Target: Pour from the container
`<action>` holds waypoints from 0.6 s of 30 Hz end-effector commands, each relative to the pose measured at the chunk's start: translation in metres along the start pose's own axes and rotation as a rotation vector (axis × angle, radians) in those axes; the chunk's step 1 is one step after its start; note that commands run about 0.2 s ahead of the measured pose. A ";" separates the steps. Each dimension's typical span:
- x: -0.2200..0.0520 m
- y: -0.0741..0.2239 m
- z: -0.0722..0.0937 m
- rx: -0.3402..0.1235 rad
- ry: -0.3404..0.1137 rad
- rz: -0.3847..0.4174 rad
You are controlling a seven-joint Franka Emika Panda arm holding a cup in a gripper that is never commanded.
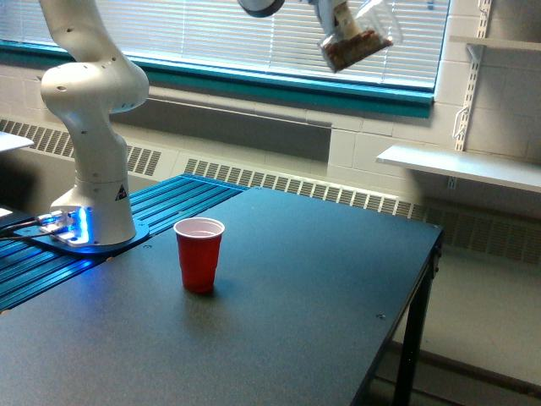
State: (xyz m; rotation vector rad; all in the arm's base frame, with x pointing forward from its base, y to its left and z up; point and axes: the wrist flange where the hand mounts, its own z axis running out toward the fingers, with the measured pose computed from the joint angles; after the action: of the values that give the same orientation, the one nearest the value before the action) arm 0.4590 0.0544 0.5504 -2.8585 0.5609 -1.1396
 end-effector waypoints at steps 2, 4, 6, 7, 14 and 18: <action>-0.015 0.021 -0.006 -0.019 -0.007 0.055; -0.019 0.026 -0.008 -0.028 -0.007 0.064; -0.024 0.032 -0.010 -0.035 -0.010 0.080; -0.025 0.034 -0.010 -0.037 -0.012 0.087; -0.042 0.052 -0.015 -0.084 -0.026 0.118; -0.052 0.059 -0.017 -0.098 -0.041 0.132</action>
State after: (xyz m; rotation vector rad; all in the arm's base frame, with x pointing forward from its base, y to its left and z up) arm 0.4054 0.0227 0.5248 -2.8769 0.7394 -1.0791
